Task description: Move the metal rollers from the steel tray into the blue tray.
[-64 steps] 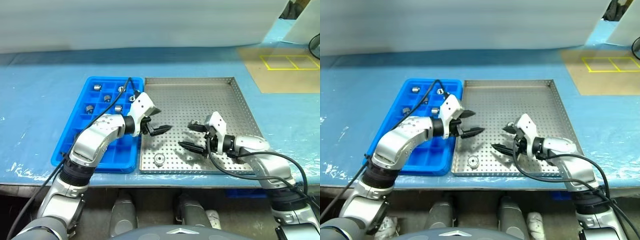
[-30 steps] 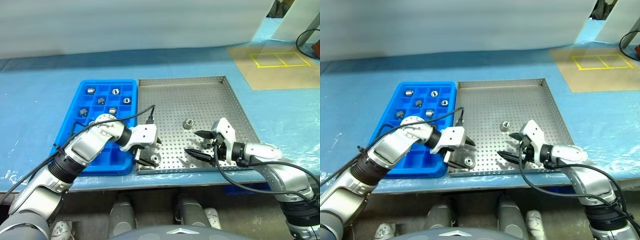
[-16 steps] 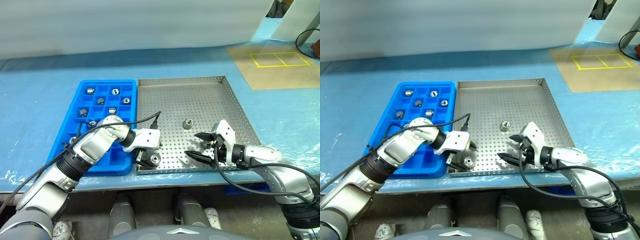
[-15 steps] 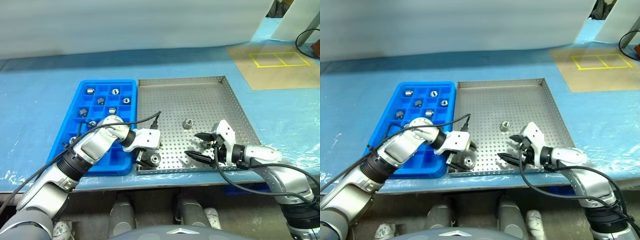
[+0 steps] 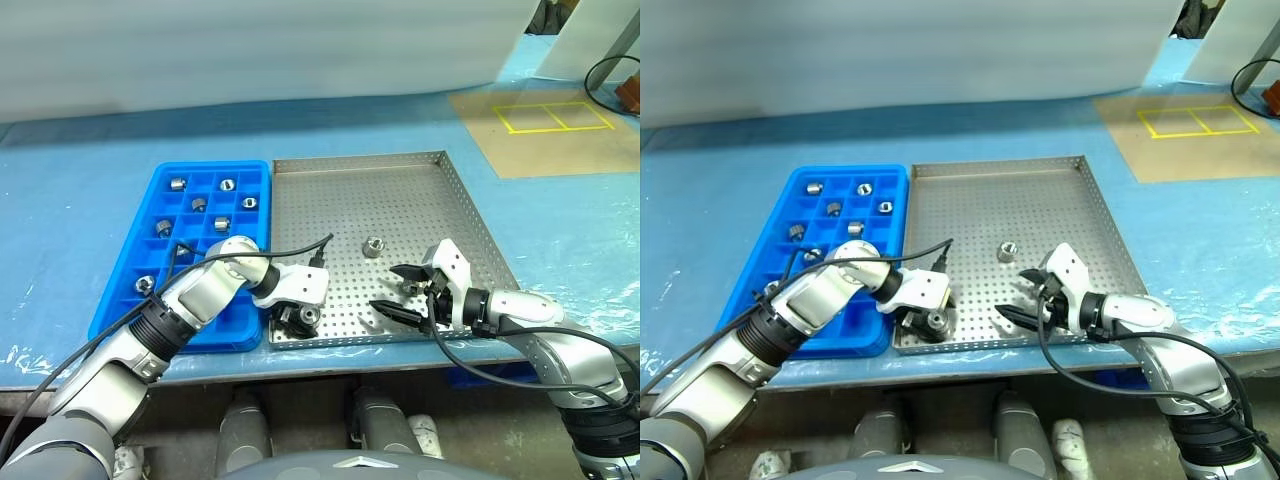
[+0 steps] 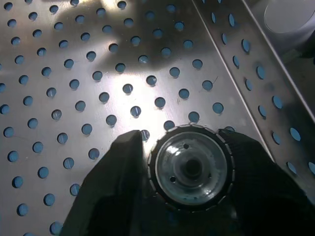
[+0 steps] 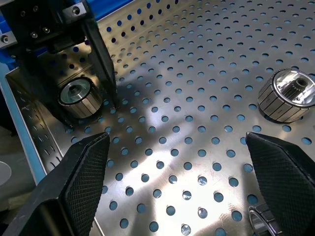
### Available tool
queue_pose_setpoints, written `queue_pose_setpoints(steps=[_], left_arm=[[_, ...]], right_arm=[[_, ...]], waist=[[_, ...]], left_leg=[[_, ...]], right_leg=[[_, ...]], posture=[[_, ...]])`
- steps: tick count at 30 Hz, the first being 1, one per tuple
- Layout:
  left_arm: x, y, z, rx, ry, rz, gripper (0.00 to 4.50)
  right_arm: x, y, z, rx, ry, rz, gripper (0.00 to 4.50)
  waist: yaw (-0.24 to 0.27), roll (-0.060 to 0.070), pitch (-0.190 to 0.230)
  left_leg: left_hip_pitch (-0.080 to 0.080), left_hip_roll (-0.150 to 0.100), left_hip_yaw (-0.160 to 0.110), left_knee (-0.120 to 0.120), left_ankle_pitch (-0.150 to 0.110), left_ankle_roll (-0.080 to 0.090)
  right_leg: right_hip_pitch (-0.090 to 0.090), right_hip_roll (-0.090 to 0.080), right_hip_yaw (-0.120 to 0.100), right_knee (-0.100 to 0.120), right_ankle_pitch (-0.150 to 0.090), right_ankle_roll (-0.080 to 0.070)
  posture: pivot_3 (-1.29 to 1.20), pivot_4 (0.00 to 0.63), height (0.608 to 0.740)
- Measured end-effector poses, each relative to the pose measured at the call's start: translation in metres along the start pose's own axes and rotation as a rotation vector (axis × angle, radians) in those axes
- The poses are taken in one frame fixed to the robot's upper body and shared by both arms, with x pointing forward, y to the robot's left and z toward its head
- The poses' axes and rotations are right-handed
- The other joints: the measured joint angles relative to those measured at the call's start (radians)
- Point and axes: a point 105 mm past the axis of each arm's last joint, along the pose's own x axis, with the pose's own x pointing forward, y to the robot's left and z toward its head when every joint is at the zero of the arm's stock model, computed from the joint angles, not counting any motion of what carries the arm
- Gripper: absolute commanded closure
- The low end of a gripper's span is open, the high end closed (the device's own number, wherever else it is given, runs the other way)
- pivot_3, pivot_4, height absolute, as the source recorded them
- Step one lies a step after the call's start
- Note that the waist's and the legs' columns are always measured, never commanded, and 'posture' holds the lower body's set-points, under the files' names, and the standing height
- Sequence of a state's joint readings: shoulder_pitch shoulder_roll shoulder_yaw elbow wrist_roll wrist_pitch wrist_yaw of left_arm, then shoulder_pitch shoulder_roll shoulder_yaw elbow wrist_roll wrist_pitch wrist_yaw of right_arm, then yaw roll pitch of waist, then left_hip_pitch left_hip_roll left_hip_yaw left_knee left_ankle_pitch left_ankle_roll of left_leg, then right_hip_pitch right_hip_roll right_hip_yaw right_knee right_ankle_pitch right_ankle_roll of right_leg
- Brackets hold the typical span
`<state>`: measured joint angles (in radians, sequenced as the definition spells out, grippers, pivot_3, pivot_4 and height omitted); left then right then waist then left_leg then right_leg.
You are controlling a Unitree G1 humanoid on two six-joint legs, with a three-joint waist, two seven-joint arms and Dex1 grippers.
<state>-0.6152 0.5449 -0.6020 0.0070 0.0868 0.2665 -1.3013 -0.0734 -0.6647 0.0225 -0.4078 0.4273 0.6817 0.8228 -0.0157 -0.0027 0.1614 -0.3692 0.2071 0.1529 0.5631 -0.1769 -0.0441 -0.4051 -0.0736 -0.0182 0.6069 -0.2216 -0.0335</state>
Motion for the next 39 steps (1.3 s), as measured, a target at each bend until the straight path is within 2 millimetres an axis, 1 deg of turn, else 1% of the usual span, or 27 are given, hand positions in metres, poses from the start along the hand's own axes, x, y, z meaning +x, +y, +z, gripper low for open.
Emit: queue_pose_setpoints(steps=[4,8,11,12,14,16,18,23,25,27,29,31,35,39], left_arm=[[0.001,0.002,0.0,0.005,-0.003,0.015,2.78],[0.003,0.014,0.002,-0.042,-0.028,0.11,2.78],[-0.001,0.029,0.003,-0.156,-0.08,0.254,2.78],[-0.006,0.04,0.005,-0.206,-0.1,0.353,2.78],[-0.016,0.057,0.01,-0.259,-0.131,0.5,2.78],[-0.035,0.072,0.012,-0.348,-0.166,0.679,2.78],[-0.045,0.074,0.014,-0.41,-0.2,0.783,2.78],[-0.064,0.063,0.003,-0.647,-0.269,1.017,2.78],[-0.077,0.059,-0.002,-0.703,-0.275,1.109,2.78],[-0.094,0.056,-0.009,-0.769,-0.29,1.222,2.78],[-0.106,0.051,-0.013,-0.805,-0.291,1.304,2.78],[-0.112,0.042,-0.019,-0.839,-0.277,1.356,2.78],[-0.111,0.019,-0.03,-0.915,-0.231,1.394,2.78],[-0.118,0.002,-0.035,-0.961,-0.204,1.454,2.78]], right_arm=[[0.001,0.0,0.001,-0.007,-0.002,0.002,0.0],[0.006,0.003,0.005,-0.019,-0.011,0.019,0.0],[0.011,0.003,0.009,-0.032,-0.023,0.036,0.0],[0.013,0.001,0.01,-0.035,-0.023,0.042,0.0],[0.016,0.001,0.01,-0.038,-0.019,0.056,0.0],[0.022,0.0,0.009,-0.044,-0.011,0.083,0.0],[0.026,-0.001,0.009,-0.045,-0.008,0.102,0.0],[0.037,-0.005,0.016,-0.08,-0.015,0.154,0.0],[0.04,-0.006,0.015,-0.085,-0.01,0.17,0.0],[0.046,-0.004,0.016,-0.085,-0.011,0.201,0.0],[0.05,-0.001,0.019,-0.093,-0.021,0.231,0.0],[0.054,-0.001,0.026,-0.107,-0.035,0.262,0.0],[0.059,-0.003,0.045,-0.153,-0.064,0.319,0.0],[0.065,-0.005,0.056,-0.198,-0.076,0.365,0.0]], waist=[[0.001,0.001,0.0],[0.004,0.001,-0.001],[0.006,0.001,0.0],[0.006,0.001,0.0],[0.008,0.001,0.0],[0.007,0.0,0.0],[0.007,0.0,0.0],[0.021,0.0,0.0],[0.035,0.0,0.0],[0.044,-0.001,0.0],[0.057,-0.001,0.001],[0.064,-0.001,0.001],[0.079,-0.001,0.001],[0.107,-0.001,0.001]], left_leg=[[0.0,0.0,0.0,0.0,0.0,0.0],[0.0,-0.001,0.0,0.001,0.0,0.0],[-0.002,0.0,0.0,0.001,0.0,0.0],[-0.002,0.0,0.0,0.001,0.0,0.0],[-0.003,0.0,-0.001,0.001,0.0,0.0],[-0.004,0.0,-0.001,0.001,0.0,0.001],[-0.005,0.0,-0.001,0.0,0.0,0.001],[-0.007,0.0,-0.003,0.0,0.0,0.002],[-0.007,0.0,-0.003,0.0,0.0,0.002],[-0.008,0.0,-0.003,0.001,0.0,0.002],[-0.008,0.0,-0.003,0.001,0.0,0.002],[-0.009,0.0,-0.004,0.001,0.0,0.002],[-0.012,0.0,-0.004,0.001,0.001,0.004],[-0.014,0.001,-0.005,0.001,0.001,0.005]], right_leg=[[0.0,0.0,0.0,0.0,0.0,0.0],[0.001,-0.001,0.0,0.0,0.0,0.0],[0.0,-0.001,-0.001,-0.001,0.0,0.0],[0.0,-0.001,-0.001,-0.001,0.0,0.0],[0.0,-0.001,-0.001,-0.001,0.0,0.0],[-0.001,-0.001,-0.002,-0.001,0.0,0.0],[-0.001,-0.001,-0.002,-0.002,0.0,0.0],[-0.002,-0.001,-0.004,-0.003,0.0,0.0],[-0.002,-0.001,-0.005,-0.003,0.0,0.0],[-0.002,-0.001,-0.005,-0.003,0.0,0.0],[-0.002,-0.001,-0.005,-0.003,0.0,0.0],[-0.003,-0.001,-0.006,-0.003,0.0,0.0],[-0.006,-0.001,-0.007,-0.004,0.0,0.0],[-0.008,-0.001,-0.007,-0.003,0.0,-0.001]], posture=[[-0.27,0.15,0.74],[-0.23,0.15,0.74],[-0.2,0.15,0.74],[-0.18,0.15,0.74],[-0.15,0.15,0.74],[-0.12,0.15,0.74],[-0.09,0.15,0.74],[-0.02,0.15,0.74],[0.01,0.15,0.74],[0.05,0.15,0.74],[0.09,0.15,0.74],[0.12,0.15,0.74],[0.18,0.15,0.74],[0.24,0.15,0.74]])
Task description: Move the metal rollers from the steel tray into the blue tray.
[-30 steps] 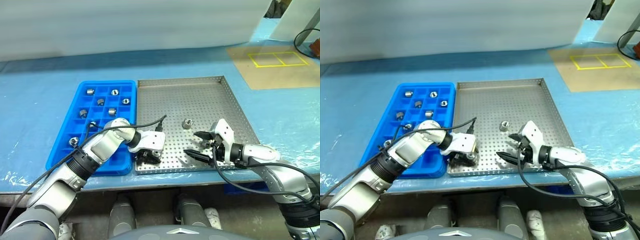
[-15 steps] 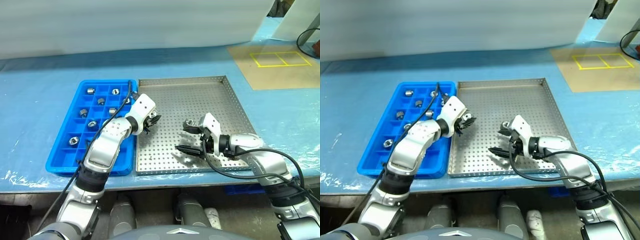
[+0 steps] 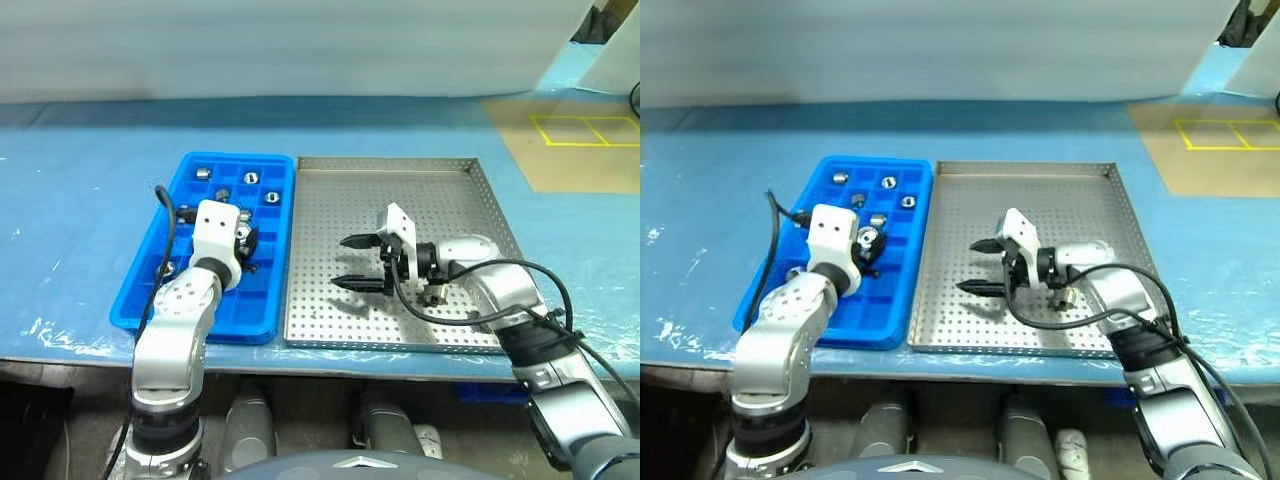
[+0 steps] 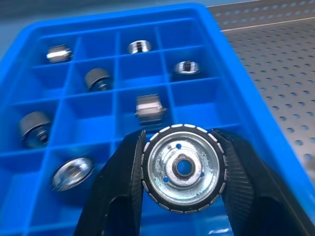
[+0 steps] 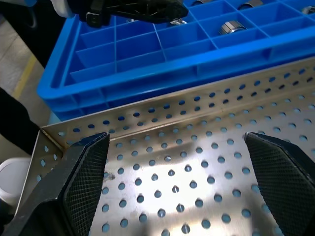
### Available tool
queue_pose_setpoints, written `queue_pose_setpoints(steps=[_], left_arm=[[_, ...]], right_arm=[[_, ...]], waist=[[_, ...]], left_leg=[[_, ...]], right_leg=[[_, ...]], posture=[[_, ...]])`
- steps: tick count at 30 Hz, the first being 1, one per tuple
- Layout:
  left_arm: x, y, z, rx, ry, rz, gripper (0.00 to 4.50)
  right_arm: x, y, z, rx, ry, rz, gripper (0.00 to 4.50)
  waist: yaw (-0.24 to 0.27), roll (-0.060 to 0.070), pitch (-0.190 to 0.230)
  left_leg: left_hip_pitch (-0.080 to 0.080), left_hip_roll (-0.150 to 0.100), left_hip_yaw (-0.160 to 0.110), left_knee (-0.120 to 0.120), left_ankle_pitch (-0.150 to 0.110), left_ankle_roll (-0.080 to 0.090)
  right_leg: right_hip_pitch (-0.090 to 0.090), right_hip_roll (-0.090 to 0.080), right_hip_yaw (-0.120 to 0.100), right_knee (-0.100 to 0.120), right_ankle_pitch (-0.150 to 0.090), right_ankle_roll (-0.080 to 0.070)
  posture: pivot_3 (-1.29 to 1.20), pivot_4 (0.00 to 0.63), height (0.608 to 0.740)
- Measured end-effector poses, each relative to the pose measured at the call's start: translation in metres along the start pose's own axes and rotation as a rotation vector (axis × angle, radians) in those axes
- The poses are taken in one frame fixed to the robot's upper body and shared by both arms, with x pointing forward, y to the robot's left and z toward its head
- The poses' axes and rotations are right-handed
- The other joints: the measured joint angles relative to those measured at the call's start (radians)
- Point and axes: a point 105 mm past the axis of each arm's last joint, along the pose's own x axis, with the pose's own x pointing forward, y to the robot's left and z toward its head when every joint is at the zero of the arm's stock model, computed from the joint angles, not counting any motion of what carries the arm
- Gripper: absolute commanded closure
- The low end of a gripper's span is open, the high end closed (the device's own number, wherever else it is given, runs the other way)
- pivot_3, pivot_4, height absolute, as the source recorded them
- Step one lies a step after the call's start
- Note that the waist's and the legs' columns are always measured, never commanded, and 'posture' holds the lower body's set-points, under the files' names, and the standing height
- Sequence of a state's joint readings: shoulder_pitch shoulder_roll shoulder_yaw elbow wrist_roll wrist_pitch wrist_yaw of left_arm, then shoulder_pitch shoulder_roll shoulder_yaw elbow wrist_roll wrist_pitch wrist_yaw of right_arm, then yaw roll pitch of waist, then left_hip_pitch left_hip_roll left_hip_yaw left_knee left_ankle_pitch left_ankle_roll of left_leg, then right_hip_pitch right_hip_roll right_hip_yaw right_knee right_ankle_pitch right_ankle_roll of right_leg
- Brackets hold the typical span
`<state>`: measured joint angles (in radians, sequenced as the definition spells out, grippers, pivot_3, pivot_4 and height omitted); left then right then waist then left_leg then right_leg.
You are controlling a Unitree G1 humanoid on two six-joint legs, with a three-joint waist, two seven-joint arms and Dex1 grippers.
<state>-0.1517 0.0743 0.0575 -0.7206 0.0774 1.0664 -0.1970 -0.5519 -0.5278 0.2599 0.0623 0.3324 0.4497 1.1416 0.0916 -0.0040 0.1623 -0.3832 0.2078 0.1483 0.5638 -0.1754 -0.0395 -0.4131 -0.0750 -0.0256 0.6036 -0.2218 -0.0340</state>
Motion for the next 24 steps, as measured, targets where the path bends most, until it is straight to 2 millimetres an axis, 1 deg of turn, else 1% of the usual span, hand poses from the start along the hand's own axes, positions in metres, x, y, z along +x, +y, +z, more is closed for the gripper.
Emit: queue_pose_setpoints(steps=[2,5,8,13,17,24], left_arm=[[-0.009,0.008,-0.005,-0.027,0.014,0.058,2.78],[-0.021,0.012,-0.014,-0.065,0.051,0.115,2.78],[-0.029,0.015,-0.018,-0.08,0.071,0.158,2.78],[-0.037,0.016,-0.019,-0.102,0.086,0.193,2.78],[-0.045,0.018,-0.029,-0.131,0.136,0.22,2.78],[-0.051,0.021,-0.04,-0.155,0.182,0.231,2.78]], right_arm=[[0.005,-0.001,0.001,-0.009,0.003,0.029,0.0],[0.01,0.0,-0.001,-0.013,0.007,0.064,0.0],[0.015,0.001,-0.003,-0.019,0.012,0.088,0.0],[0.02,0.003,-0.005,-0.024,0.014,0.116,0.0],[0.021,0.002,-0.008,-0.023,0.024,0.117,0.0],[0.021,0.001,-0.01,-0.034,0.035,0.115,0.0]], waist=[[0.011,0.0,0.0],[0.023,-0.001,0.0],[0.039,-0.001,0.001],[0.059,-0.001,0.001],[0.063,-0.002,0.001],[0.063,-0.002,0.001]], left_leg=[[-0.001,0.0,0.0,0.0,0.0,0.0],[-0.003,0.0,0.0,0.0,0.0,0.0],[-0.004,0.0,0.0,0.0,0.0,0.0],[-0.004,0.0,0.0,0.0,0.0,0.0],[-0.005,0.0,0.0,0.0,0.0,0.0],[-0.004,0.0,0.0,0.0,0.0,0.0]], right_leg=[[-0.001,0.0,0.0,0.0,0.0,0.0],[-0.003,0.0,0.0,0.0,0.0,0.0],[-0.004,0.0,0.0,0.0,0.0,0.0],[-0.004,0.0,0.0,0.0,0.0,0.0],[-0.005,0.0,0.0,0.0,0.0,0.0],[-0.005,0.0,0.0,0.0,0.0,0.0]], posture=[[0.26,0.15,0.74],[0.29,0.15,0.74],[0.31,0.15,0.74],[0.32,0.15,0.74],[0.32,0.15,0.74],[0.3,0.15,0.74]])
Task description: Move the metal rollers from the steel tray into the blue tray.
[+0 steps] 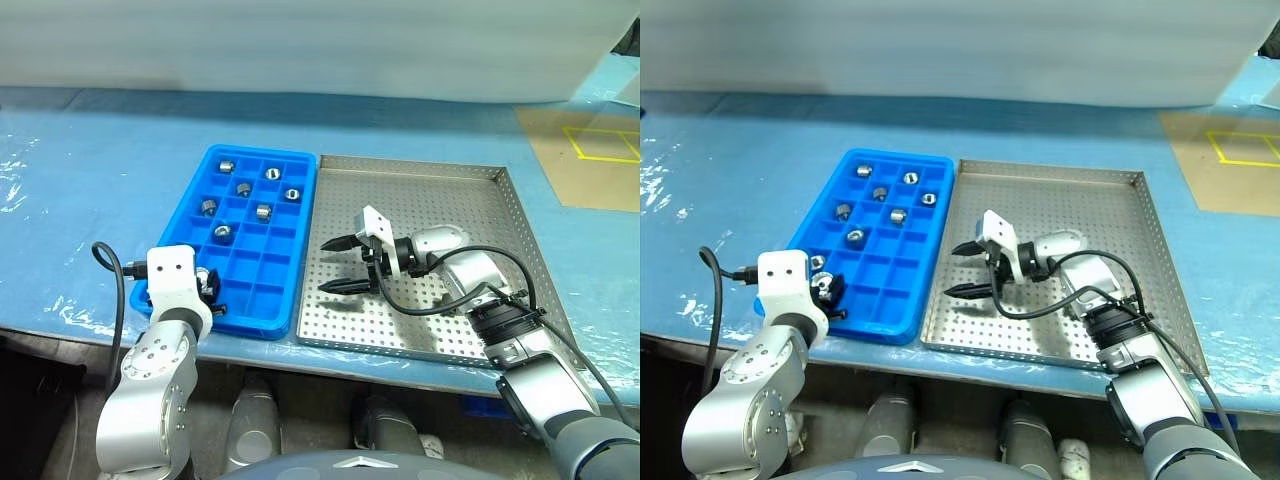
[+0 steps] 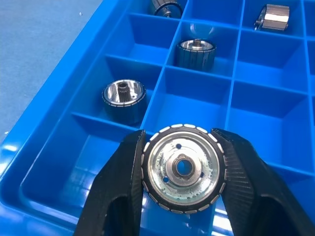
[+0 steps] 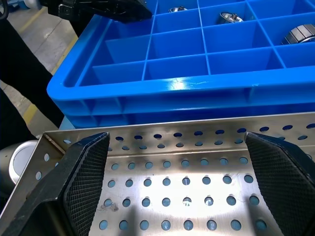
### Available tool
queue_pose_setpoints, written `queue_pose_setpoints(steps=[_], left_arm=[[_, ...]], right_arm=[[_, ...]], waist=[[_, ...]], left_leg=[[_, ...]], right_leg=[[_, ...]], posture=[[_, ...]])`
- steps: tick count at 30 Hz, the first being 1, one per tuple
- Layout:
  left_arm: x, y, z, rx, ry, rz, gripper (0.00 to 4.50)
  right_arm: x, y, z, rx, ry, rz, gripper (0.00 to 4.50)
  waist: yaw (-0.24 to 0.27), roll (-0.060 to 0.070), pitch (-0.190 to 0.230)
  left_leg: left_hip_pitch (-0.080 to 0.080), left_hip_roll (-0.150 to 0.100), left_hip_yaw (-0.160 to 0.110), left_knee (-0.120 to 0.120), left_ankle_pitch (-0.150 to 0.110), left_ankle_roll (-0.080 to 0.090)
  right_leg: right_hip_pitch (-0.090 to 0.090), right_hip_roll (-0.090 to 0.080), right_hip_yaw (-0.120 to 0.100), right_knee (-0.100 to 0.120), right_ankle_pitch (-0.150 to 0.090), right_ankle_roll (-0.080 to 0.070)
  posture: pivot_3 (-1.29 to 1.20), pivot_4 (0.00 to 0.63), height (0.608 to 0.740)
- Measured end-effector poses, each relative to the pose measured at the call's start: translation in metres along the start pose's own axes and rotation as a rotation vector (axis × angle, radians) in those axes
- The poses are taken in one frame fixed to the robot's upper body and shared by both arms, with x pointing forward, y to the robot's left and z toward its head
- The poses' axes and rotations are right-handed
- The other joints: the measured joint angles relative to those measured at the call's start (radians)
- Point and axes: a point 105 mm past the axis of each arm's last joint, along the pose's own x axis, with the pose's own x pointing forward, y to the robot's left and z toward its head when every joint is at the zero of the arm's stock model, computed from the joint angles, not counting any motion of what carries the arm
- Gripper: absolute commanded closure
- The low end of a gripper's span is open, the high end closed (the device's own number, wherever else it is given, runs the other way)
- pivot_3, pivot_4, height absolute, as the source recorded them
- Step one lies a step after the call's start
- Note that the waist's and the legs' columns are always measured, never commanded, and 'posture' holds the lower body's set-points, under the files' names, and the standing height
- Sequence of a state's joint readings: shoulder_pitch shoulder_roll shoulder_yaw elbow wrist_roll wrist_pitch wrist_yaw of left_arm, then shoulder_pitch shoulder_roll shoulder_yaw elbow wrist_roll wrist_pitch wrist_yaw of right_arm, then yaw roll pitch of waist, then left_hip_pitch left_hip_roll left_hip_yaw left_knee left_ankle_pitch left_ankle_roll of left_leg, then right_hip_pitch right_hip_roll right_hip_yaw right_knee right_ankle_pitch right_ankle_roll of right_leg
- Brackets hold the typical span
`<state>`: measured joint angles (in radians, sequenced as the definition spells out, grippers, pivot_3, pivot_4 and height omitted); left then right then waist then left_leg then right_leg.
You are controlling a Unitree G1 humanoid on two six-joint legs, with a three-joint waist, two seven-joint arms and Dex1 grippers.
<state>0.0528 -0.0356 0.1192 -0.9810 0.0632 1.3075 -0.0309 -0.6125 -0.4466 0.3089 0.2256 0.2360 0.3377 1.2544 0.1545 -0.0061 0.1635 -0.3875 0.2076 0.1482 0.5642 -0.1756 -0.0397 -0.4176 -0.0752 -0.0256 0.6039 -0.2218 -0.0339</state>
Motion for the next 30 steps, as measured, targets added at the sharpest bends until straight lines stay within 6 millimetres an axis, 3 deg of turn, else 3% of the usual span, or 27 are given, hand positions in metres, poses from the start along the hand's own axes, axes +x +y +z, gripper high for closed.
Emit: queue_pose_setpoints(steps=[6,14,15,18,23,30], left_arm=[[0.0,0.0,-0.005,-0.011,0.021,-0.009,2.78],[0.007,0.006,-0.004,0.015,0.017,0.004,0.17],[0.009,0.005,-0.001,0.039,0.004,-0.002,0.08],[0.016,-0.005,0.022,0.173,-0.101,-0.063,0.08],[0.024,-0.039,0.065,0.286,-0.309,-0.234,0.08],[0.028,-0.092,0.066,0.275,-0.348,-0.623,0.08]], right_arm=[[0.0,0.001,-0.002,0.007,0.001,-0.005,0.0],[-0.003,0.002,-0.011,0.038,0.013,-0.03,0.0],[-0.004,0.001,-0.01,0.033,0.012,-0.038,0.0],[-0.008,-0.001,-0.006,0.019,0.005,-0.068,0.0],[-0.014,-0.005,-0.006,0.031,-0.021,-0.16,0.0],[-0.031,-0.016,0.002,0.08,-0.105,-0.358,0.0]], waist=[[-0.001,0.0,0.0],[-0.002,0.0,0.0],[-0.001,0.0,0.0],[-0.002,0.0,0.0],[-0.007,0.0,0.0],[-0.039,0.0,0.0]], left_leg=[[0.0,0.0,0.0,0.0,0.0,0.0],[0.0,0.0,0.0,0.0,0.0,-0.001],[0.0,0.0,0.0,0.0,0.0,-0.001],[0.001,0.0,0.0,0.0,0.0,-0.001],[0.001,0.0,0.001,0.001,0.0,-0.001],[0.001,0.0,0.002,0.001,0.001,-0.005]], right_leg=[[0.0,0.0,0.0,0.0,0.0,0.0],[0.0,0.0,0.0,0.0,0.0,0.0],[0.0,0.0,0.0,0.001,0.0,0.0],[0.0,0.0,0.0,0.001,0.0,0.0],[0.0,0.0,0.001,0.002,0.0,0.0],[-0.001,0.001,0.002,0.003,0.0,0.0]], posture=[[0.27,0.15,0.74],[0.26,0.15,0.74],[0.22,0.15,0.74],[0.19,0.15,0.74],[0.11,0.15,0.74],[-0.01,0.15,0.74]])
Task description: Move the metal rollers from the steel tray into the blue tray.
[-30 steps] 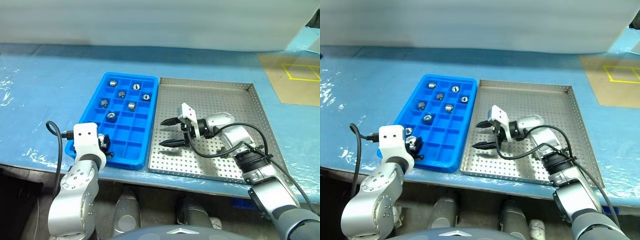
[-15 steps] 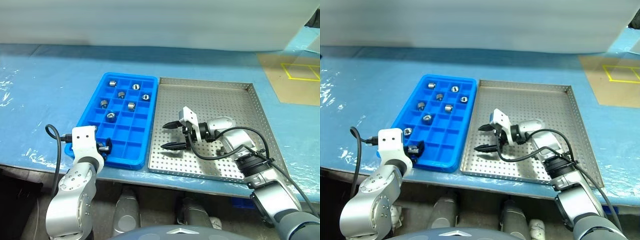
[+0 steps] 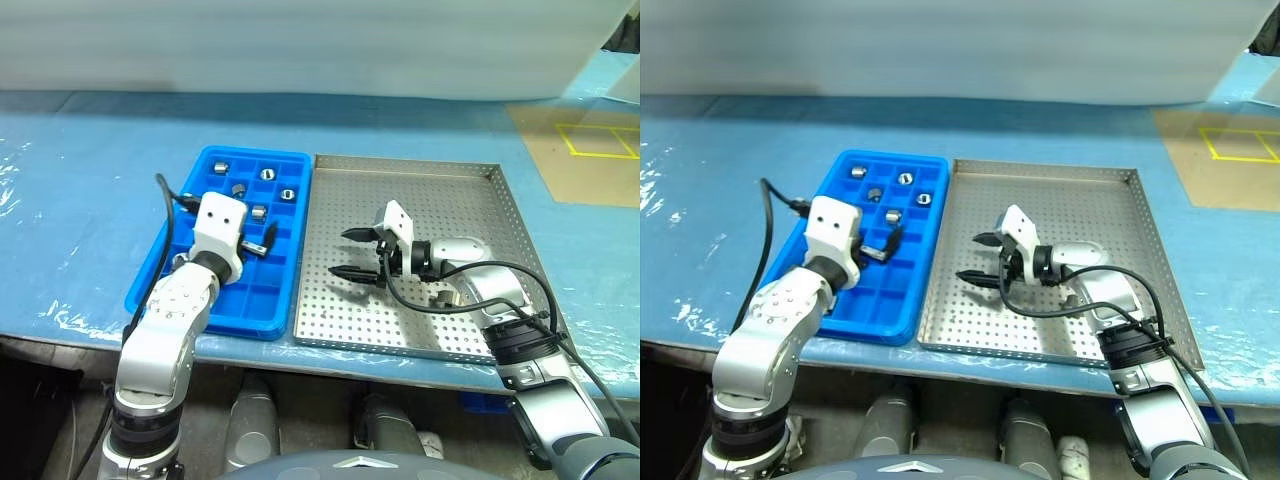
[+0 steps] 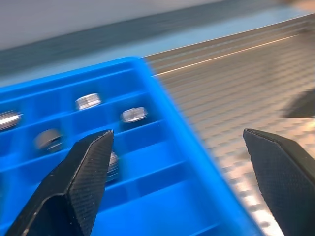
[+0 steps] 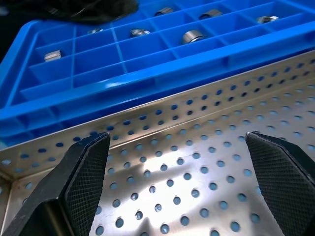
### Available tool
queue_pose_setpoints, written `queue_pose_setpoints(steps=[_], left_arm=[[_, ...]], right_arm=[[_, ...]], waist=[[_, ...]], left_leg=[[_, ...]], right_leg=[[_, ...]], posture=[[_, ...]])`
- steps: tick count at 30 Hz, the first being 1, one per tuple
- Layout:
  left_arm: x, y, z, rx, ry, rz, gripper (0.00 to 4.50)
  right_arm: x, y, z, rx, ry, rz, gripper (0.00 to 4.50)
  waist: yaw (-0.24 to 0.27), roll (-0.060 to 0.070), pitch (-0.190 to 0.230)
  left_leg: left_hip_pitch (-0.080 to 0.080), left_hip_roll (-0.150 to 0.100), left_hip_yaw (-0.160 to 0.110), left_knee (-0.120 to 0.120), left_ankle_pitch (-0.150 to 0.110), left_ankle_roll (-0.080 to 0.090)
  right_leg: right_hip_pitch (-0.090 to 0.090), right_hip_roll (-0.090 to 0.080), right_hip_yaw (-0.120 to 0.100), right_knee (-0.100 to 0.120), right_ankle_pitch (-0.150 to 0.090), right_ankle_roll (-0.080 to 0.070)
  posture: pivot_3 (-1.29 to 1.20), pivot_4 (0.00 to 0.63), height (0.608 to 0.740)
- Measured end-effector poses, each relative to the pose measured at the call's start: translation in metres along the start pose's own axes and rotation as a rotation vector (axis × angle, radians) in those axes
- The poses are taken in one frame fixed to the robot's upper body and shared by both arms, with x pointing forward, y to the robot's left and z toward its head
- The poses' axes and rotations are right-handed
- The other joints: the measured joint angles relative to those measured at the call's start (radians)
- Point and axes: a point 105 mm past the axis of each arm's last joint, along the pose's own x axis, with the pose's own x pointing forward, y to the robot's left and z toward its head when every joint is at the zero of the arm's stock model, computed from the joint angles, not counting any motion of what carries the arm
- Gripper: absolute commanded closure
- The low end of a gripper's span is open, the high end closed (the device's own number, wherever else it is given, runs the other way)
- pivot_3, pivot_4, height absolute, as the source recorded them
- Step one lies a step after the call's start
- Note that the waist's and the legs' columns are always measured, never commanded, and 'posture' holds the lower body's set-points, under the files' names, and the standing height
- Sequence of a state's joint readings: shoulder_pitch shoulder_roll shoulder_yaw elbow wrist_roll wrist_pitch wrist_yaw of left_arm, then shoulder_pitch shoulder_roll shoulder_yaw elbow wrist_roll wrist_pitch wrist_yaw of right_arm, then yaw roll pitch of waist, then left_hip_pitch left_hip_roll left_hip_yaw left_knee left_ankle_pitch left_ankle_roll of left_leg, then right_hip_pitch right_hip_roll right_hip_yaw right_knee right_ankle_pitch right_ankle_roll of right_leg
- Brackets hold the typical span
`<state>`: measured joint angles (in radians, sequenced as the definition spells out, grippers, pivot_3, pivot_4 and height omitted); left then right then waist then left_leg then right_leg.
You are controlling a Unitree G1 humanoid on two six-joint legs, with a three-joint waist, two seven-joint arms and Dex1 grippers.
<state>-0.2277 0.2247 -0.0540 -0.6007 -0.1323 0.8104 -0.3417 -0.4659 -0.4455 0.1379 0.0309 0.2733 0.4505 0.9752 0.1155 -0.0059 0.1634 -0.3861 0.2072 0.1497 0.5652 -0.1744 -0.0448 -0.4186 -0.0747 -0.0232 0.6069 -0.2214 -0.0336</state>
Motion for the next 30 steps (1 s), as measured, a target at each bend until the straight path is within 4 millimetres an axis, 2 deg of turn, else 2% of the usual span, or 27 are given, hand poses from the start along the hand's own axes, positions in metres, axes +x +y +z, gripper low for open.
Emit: queue_pose_setpoints(steps=[5,14,18,24,27,30], left_arm=[[0.02,-0.018,-0.003,0.018,-0.035,-0.211,0.08],[0.032,-0.041,-0.014,0.114,-0.053,-0.436,0.08],[0.032,-0.049,-0.015,0.108,-0.063,-0.481,0.08],[0.03,-0.047,-0.018,0.12,-0.052,-0.496,0.08],[0.029,-0.043,-0.02,0.138,-0.043,-0.49,0.0],[0.028,-0.041,-0.02,0.147,-0.037,-0.484,0.0]], right_arm=[[-0.014,-0.017,-0.001,0.034,-0.006,-0.17,0.0],[-0.031,-0.039,-0.024,0.105,0.108,-0.392,0.0],[-0.035,-0.041,-0.033,0.143,0.15,-0.436,0.0],[-0.035,-0.034,-0.051,0.173,0.232,-0.409,0.0],[-0.034,-0.033,-0.053,0.159,0.254,-0.409,0.59],[-0.032,-0.033,-0.053,0.166,0.254,-0.411,1.63]], waist=[[-0.027,0.0,0.0],[-0.072,0.001,0.0],[-0.078,0.001,0.0],[-0.078,0.001,-0.001],[-0.078,0.001,-0.001],[-0.077,0.001,-0.001]], left_leg=[[0.002,0.0,0.0,0.0,0.001,-0.002],[0.002,0.0,0.001,0.0,0.001,-0.002],[0.003,0.0,0.001,0.0,0.001,-0.002],[0.003,0.0,0.001,0.0,0.001,-0.002],[0.007,0.0,0.002,0.0,0.001,-0.002],[0.009,0.0,0.002,0.0,0.001,-0.003]], right_leg=[[0.0,0.0,0.001,0.001,0.0,0.0],[0.0,0.001,0.002,0.001,0.0,0.0],[0.0,0.001,0.003,0.002,0.0,0.0],[0.001,0.001,0.003,0.002,0.0,0.0],[0.004,0.001,0.003,0.002,0.0,0.0],[0.007,0.001,0.003,0.002,0.0,0.0]], posture=[[-0.08,0.15,0.74],[-0.15,0.15,0.74],[-0.15,0.15,0.74],[-0.14,0.15,0.74],[-0.12,0.15,0.74],[-0.11,0.15,0.74]])
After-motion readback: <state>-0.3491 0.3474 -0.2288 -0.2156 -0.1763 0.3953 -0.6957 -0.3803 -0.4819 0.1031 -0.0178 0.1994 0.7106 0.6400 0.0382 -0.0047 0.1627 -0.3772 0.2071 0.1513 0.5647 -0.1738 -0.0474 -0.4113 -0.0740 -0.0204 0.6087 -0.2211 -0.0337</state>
